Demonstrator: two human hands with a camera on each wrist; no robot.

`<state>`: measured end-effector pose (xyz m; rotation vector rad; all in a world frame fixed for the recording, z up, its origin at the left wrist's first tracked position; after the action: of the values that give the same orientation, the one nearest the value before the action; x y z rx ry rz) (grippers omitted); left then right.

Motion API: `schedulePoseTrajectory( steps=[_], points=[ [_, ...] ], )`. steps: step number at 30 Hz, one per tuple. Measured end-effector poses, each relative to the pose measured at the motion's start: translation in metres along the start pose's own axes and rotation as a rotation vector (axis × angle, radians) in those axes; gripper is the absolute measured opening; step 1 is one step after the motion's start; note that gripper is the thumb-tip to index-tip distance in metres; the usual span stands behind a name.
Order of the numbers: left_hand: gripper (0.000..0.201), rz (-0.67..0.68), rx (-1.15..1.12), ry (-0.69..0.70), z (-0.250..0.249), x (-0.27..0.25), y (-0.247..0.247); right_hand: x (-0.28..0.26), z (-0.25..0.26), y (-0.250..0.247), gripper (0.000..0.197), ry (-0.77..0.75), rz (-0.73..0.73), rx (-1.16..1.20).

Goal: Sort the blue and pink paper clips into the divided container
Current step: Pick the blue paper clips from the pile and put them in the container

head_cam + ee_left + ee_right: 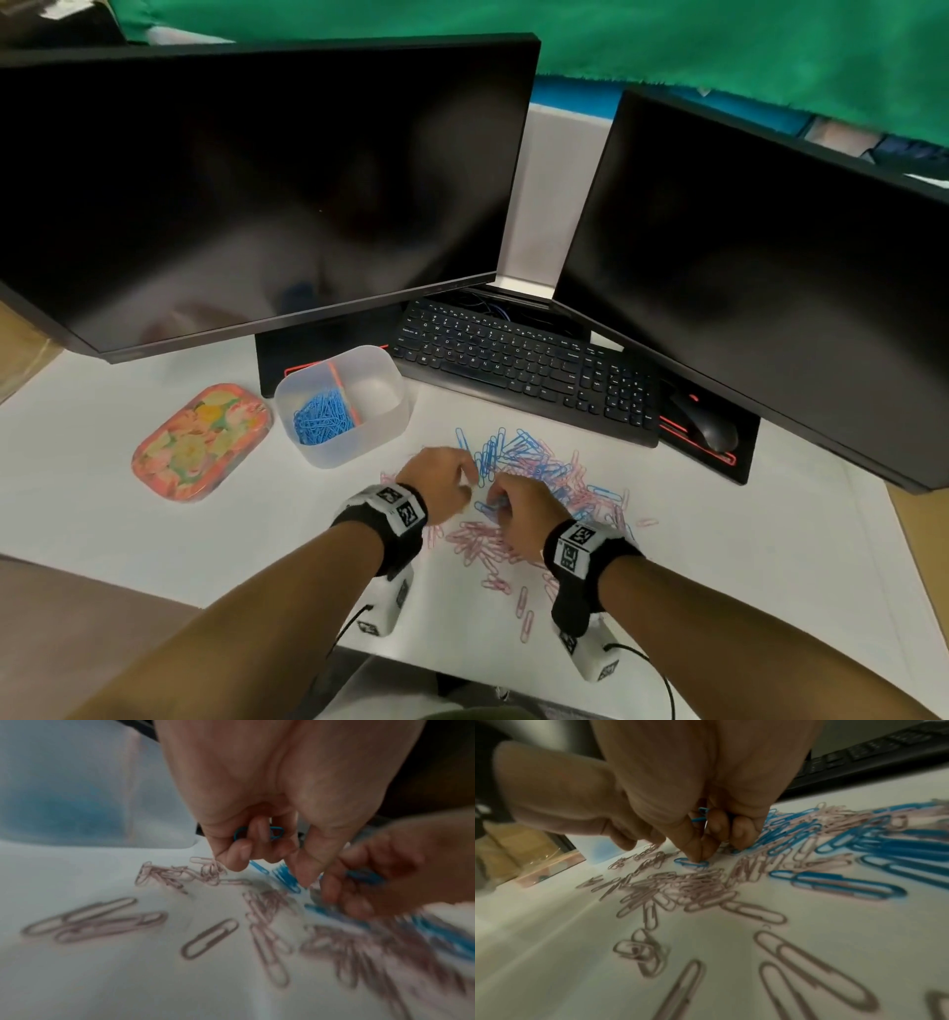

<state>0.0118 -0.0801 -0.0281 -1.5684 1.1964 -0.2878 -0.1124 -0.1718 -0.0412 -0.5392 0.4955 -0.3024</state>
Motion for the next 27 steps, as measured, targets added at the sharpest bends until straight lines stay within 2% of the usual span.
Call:
schedulePoseTrajectory(
  steps=[3, 9, 15, 18, 21, 24, 27],
  points=[
    [0.025, 0.067, 0.21, 0.118, -0.007, -0.002, 0.015, -0.001, -0.006, -0.005, 0.016, 0.033, -0.064, 0.13],
    [0.021, 0.072, 0.342, 0.222, -0.018, -0.001, 0.019, 0.005, -0.016, -0.017, 0.014, 0.153, -0.128, 0.38],
    [0.008, 0.06, 0.294, 0.226, -0.014, 0.0, 0.02, 0.008, -0.019, -0.023, 0.019, 0.524, -0.182, 1.093],
    [0.009, 0.004, 0.143, 0.179, -0.008, -0.001, 0.016, 0.011, -0.014, -0.024, 0.03, 0.582, -0.146, 1.242],
    [0.017, -0.071, -0.124, 0.069, 0.0, -0.003, 0.007, 0.014, -0.011, -0.026, 0.032, 0.572, -0.152, 1.213],
    [0.031, -0.019, -0.41, -0.094, 0.007, 0.004, 0.001, 0.02, -0.008, -0.026, 0.026, 0.539, -0.166, 1.116],
    [0.035, 0.057, -0.91, -0.275, 0.009, 0.012, -0.003, 0.028, -0.004, -0.03, 0.021, 0.519, -0.192, 1.033]
  ],
)
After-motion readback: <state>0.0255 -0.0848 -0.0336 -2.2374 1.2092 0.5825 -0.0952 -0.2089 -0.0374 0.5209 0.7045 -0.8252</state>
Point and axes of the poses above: each hand's wrist, its own x-axis towards the middle knuckle, its own y-axis out of the palm, z = x × y, the point moved 3 cm from there along x, towards the middle knuckle, and after that the axes turned 14 degrees about x, right-handed, at the moved point
